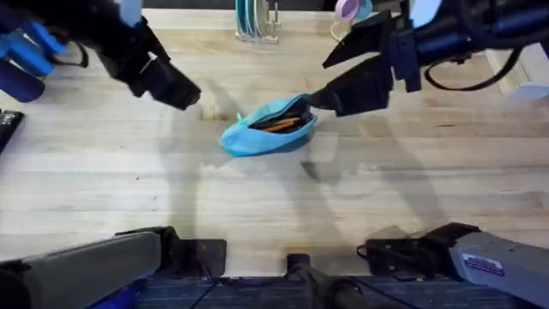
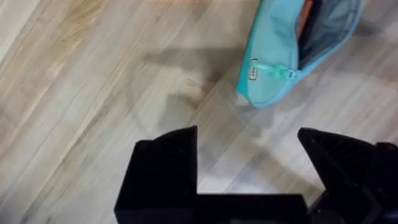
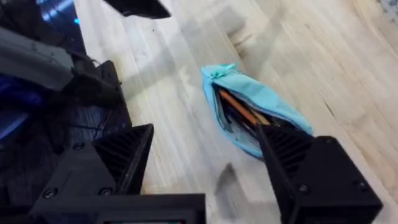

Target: Unzip the bag, pick up the pens from the table one at a time and place them inside, then zip the bag closed.

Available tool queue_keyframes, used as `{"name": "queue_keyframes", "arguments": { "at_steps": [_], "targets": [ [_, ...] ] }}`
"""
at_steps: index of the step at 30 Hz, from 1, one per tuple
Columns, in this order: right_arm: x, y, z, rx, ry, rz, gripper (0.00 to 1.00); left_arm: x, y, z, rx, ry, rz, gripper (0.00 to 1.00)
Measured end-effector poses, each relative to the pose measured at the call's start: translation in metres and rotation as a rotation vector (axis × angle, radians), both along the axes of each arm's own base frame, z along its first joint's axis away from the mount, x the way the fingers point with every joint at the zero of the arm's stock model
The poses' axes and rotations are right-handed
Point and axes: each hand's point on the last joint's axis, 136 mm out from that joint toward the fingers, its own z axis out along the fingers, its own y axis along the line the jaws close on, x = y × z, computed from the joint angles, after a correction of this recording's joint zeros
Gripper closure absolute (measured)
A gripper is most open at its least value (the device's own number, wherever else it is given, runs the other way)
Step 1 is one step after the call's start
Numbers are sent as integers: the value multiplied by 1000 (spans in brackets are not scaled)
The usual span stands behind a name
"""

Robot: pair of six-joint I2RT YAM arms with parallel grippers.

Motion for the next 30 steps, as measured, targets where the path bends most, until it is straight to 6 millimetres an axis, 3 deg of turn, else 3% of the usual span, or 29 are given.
{"name": "queue_keyframes", "arguments": {
  "at_steps": [8,16,22,30],
  "targets": [
    [9,8,2,-9,-12,-51,5,-13,-3,7,-117,-36,-124,20],
    [19,10,8,10,-34,-85,5,-38,-11,-16,-147,-19,-195,20],
    [26,12,-7,-5,32,-102,6,-63,-12,-25,-130,-82,-263,19],
    [34,15,-27,-28,97,-110,5,-32,0,-52,-152,-152,-271,19]
  ]
}}
